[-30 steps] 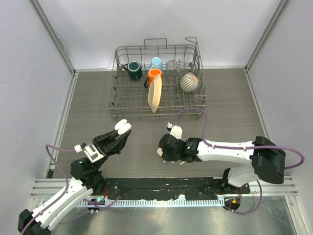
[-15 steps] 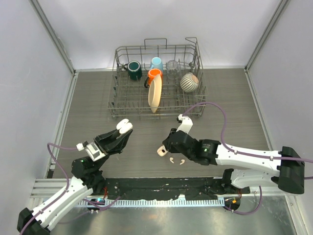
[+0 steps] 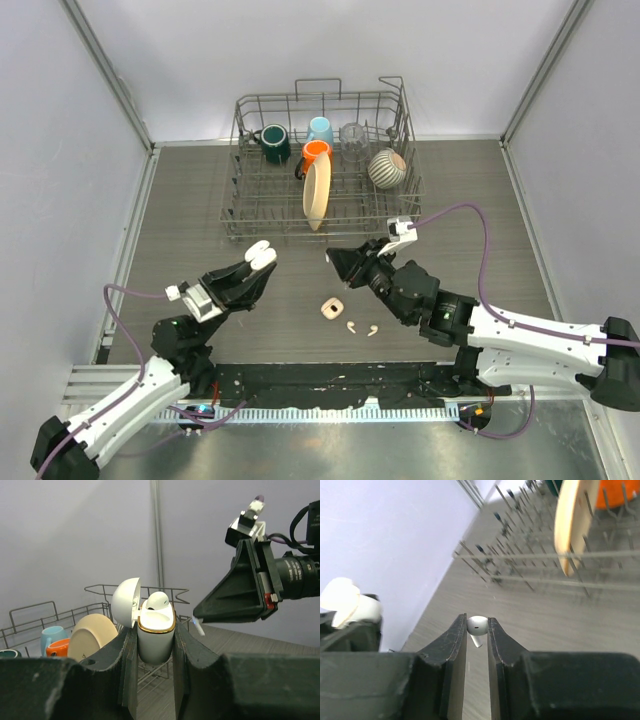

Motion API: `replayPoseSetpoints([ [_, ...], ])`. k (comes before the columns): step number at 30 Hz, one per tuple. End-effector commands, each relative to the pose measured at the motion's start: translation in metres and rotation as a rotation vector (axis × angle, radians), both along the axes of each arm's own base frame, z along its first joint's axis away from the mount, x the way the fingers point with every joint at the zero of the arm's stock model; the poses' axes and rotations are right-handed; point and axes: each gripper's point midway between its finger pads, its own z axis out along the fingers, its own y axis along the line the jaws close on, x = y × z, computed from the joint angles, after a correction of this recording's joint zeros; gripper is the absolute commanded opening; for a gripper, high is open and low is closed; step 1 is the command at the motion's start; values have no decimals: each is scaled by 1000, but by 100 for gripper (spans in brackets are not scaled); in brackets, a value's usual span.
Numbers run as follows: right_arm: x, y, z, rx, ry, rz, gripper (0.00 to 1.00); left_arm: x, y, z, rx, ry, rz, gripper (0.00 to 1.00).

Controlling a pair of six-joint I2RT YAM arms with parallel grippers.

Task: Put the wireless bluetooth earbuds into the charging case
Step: Place the earbud in the charging case.

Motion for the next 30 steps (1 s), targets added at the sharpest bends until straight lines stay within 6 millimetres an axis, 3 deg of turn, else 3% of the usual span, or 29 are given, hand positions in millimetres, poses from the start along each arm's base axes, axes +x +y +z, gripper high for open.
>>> replayPoseSetpoints([
  [1,1,3,70,135,-223,18,1,3,2,-16,9,3,22,0],
  [8,-12,10,118,216,-411,76,1,5,1,-15,9,3,22,0],
  [14,-29,21,136,265,-566,143,1,7,-1,-19,13,15,21,0],
  [22,-59,46,142,253,-732,235,1,8,-4,-20,21,17,13,0],
  [30,-66,61,141,252,-763,257,1,7,-6,-21,25,18,3,0],
])
